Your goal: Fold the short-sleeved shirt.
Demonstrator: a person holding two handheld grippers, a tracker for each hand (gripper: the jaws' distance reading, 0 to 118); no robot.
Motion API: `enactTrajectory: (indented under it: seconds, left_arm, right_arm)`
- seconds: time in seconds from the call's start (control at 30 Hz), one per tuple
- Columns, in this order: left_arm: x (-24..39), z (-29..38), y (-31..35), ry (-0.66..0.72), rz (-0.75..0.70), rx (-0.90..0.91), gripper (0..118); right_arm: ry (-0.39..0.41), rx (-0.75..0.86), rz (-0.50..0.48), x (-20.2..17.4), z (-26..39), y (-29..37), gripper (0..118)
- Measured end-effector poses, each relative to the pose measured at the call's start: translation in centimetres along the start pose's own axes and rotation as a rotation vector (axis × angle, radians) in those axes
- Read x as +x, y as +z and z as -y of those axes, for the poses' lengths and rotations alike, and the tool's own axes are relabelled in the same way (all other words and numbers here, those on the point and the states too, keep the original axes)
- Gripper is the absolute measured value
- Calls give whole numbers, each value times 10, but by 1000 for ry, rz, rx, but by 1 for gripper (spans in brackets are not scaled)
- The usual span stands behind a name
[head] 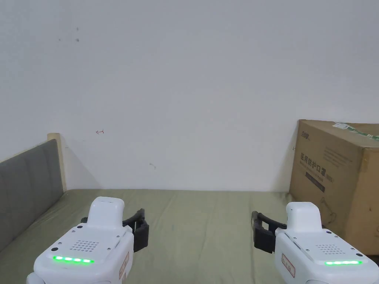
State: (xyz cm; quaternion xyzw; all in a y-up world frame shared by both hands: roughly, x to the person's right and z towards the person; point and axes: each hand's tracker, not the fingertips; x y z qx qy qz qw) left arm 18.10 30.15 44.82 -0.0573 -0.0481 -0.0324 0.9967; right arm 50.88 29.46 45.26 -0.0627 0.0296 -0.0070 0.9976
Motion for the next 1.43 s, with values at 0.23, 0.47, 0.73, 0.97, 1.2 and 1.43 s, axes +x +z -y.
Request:
enactTrajectory:
  seconds: [0.23, 0.47, 0.73, 0.97, 1.2, 1.43]
  left_arm:
    - [6, 1, -2, -2, 12, -1, 118]
    - [6, 1, -3, 14, 17, 0, 118]
    - [4, 5, -4, 27, 19, 5, 118]
    - [6, 5, -2, 38, 24, -2, 118]
    - [9, 4, 1, 47, 31, -3, 118]
    - [10, 4, 2, 47, 31, 5, 118]
  right_arm:
    - [31, 13, 2, -9, 1, 4, 118]
    - [-66, -18, -27, -10, -7, 1, 118]
    - [-195, -105, 56, -12, -20, 0, 118]
    - [-193, -117, 110, -12, -17, -9, 118]
    - [-179, -98, 89, -16, -15, -2, 118]
    - [-183, -30, 110, -12, -17, 9, 118]
